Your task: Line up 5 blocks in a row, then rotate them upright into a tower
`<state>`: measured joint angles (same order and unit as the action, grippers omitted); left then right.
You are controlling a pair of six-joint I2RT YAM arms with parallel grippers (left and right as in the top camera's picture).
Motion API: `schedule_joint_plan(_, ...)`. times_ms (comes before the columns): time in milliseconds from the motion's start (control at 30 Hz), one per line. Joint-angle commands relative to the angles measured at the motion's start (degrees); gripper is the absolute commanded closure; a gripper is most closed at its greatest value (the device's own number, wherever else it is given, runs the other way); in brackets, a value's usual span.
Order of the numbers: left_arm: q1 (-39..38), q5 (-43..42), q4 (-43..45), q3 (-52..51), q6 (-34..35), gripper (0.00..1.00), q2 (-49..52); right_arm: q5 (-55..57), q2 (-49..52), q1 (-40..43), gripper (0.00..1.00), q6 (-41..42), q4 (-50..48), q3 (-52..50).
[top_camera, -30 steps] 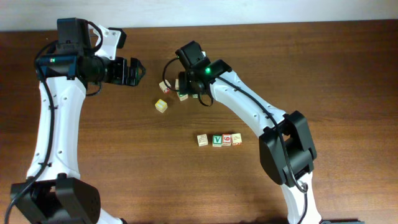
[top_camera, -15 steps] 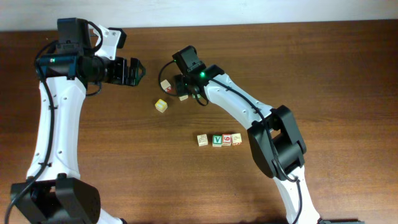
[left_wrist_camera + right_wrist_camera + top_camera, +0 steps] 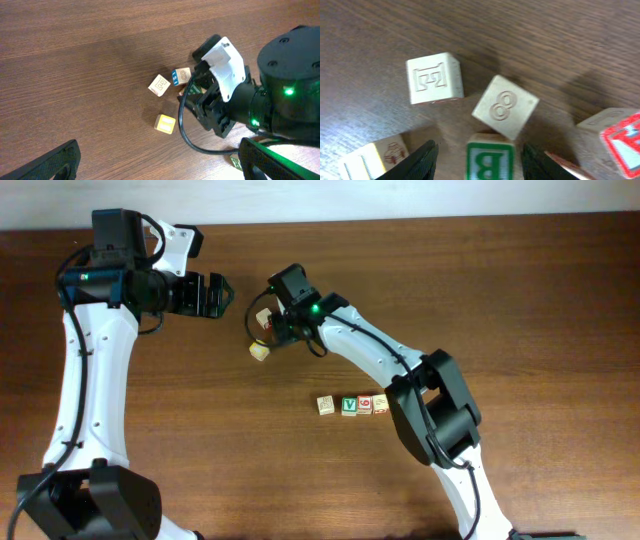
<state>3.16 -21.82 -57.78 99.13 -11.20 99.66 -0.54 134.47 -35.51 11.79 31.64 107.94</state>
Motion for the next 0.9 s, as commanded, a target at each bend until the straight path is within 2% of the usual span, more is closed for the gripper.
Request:
schedule_joint_plan(0, 0.0, 0.2, 0.0, 1.0, -1.1, 0.01, 0.0, -0.3, 1.0, -0.5, 0.46, -0.4, 0.0, -1.2)
schedule_joint_plan(100, 0.0, 0.2, 0.0, 1.0, -1.1, 0.01, 0.0, -0.3, 1.0, -0.4, 0.56, -0.4, 0.0, -1.4)
schedule_joint_plan(433, 0.0, 0.2, 0.0, 1.0, -1.1, 0.01, 0.0, 1.3, 1.9, -0.4, 0.58, 0.7, -0.6, -1.7)
schedule_joint_plan(567, 0.0, 0.2, 0.0, 1.0, -1.1, 0.01, 0.0, 1.2, 1.9, -0.4, 0.71, 0.7, -0.6, -1.7)
schedule_joint_plan(633, 0.0, 0.2, 0.0, 1.0, -1.1, 0.01, 0.0, 1.2, 1.8, -0.4, 0.74, 0.7, -0.4, -1.6)
schedule_joint_plan(733, 0.0, 0.2, 0.0, 1.0, -1.1, 0.01, 0.0, 1.2, 0.7, -0.4, 0.74, 0.7, 2.6, 0.2)
schedule_joint_plan(867, 0.0, 0.2, 0.0, 1.0, -1.1, 0.01, 0.0, -1.3, -5.0, -0.4, 0.75, 4.3, 12.7, 5.7)
